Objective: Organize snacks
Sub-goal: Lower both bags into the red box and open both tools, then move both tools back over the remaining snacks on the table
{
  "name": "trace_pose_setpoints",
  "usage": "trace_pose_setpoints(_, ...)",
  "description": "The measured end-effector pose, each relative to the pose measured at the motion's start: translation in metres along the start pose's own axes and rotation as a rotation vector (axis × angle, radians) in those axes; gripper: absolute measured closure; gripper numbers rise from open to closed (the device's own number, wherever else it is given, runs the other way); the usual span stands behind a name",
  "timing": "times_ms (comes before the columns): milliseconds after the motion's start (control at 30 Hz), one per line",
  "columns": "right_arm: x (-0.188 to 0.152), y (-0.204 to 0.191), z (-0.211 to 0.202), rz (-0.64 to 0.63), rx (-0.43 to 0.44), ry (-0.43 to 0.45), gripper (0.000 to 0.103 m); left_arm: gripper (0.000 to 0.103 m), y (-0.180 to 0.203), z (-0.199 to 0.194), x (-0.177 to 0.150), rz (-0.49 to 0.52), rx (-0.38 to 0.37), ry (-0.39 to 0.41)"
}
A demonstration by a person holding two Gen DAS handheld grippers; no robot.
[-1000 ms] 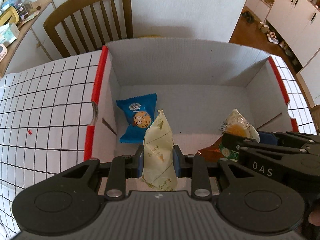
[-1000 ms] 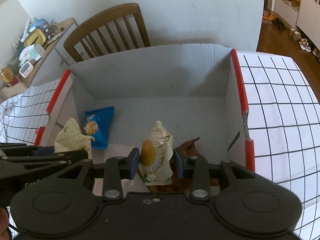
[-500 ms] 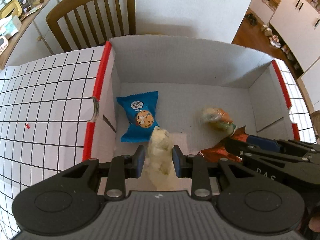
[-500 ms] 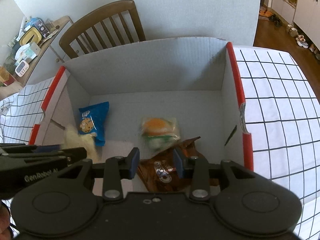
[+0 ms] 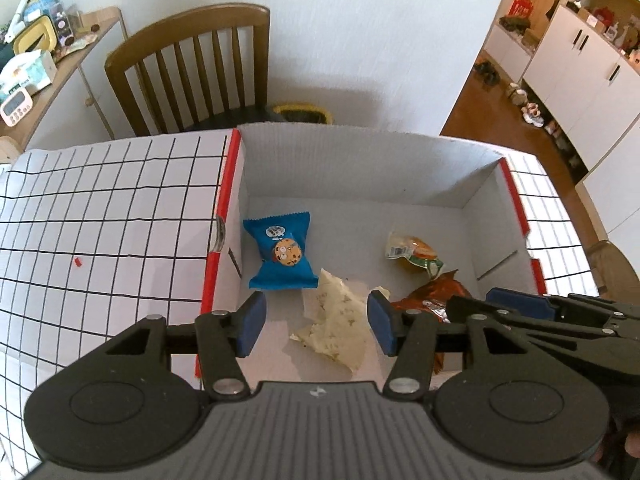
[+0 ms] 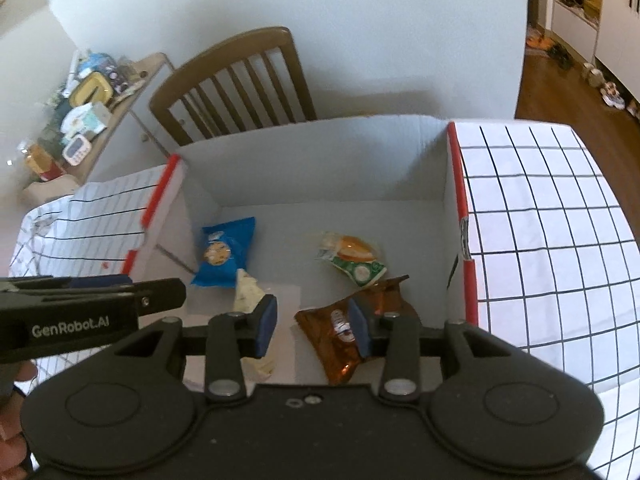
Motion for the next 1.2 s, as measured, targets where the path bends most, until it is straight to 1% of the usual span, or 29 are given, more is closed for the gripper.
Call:
trace_pose_setpoints(167, -0.004, -0.009, -0.023, -0.023, 0.016, 0.035, 0.061, 0.048, -0.002, -0.027, -0.008, 0.012, -0.019, 0.039)
trace_pose_setpoints(367, -0.010, -0.017, -0.049, -0.033, 0.013, 0.086, 0.056, 0.048, -0.004, -0.058, -0.019, 0.036, -0.027, 0.089)
trace_pose_setpoints(467, -0.014, -0.020, -0.063, -0.039, 0.016, 0.109, 0.050, 0.048, -0.006, -0.072, -0.026, 0.039, -0.035, 0.106)
trace_pose_setpoints(533, -0.017, -0.023, -0.070, -0.046, 0.018, 0.123, 0.039, 0.048, -0.007, -0.081, -0.031, 0.046, -0.040, 0.120)
trace_pose_setpoints(567, -0.019, -0.025, -0.074, -0.050, 0.021, 0.128, 0.035, 0.047, -0.008, -0.085, -0.033, 0.047, -0.042, 0.126)
trace_pose_setpoints(600, -0.021, -0.026, -0.077, -0.051, 0.021, 0.134, 0.025, 0.045, -0.009, -0.089, -0.036, 0.046, -0.048, 0.129)
trace_pose_setpoints(633, -0.023, -0.028, -0.080, -0.050, 0.020, 0.141, 0.021, 0.042, -0.010, -0.092, -0.038, 0.047, -0.055, 0.133)
trace_pose_setpoints(700, -0.027, -0.031, -0.086, -0.052, 0.026, 0.149, 0.021, 0.038, -0.014, -0.101, -0.045, 0.048, -0.064, 0.145)
trace_pose_setpoints(800, -0.036, -0.036, -0.096, -0.059, 0.040, 0.156, 0.017, 0.034, -0.019, -0.111, -0.056, 0.051, -0.076, 0.155)
trace_pose_setpoints(867, -0.043, -0.040, -0.100, -0.069, 0.049, 0.159, 0.015, 0.028, -0.023, -0.117, -0.065, 0.053, -0.085, 0.163)
trace_pose_setpoints(933, -0.051, -0.044, -0.105, -0.082, 0.059, 0.160, 0.010, 0.027, -0.028, -0.122, -0.075, 0.057, -0.087, 0.172)
trace_pose_setpoints(1000, -0.058, -0.048, -0.109, -0.096, 0.070, 0.162, 0.009, 0.025, -0.032, -0.127, -0.084, 0.055, -0.091, 0.176)
trace_pose_setpoints(1067, -0.067, -0.054, -0.113, -0.108, 0.084, 0.162, 0.007, 0.019, -0.037, -0.131, -0.093, 0.055, -0.105, 0.173)
trace_pose_setpoints(1200, -0.083, -0.064, -0.118, -0.145, 0.096, 0.160, 0.004, 0.019, -0.046, -0.134, -0.111, 0.056, -0.103, 0.164)
Point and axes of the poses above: each gripper's, at about its wrist camera, not at the fingertips, and z roughly the way its jaws point, y to its right, x to its top, the point moved 2 cm from there along z, roughly the way its jaws point, and after that the axes turned 11 degrees about -z, right-handed, at the moved point
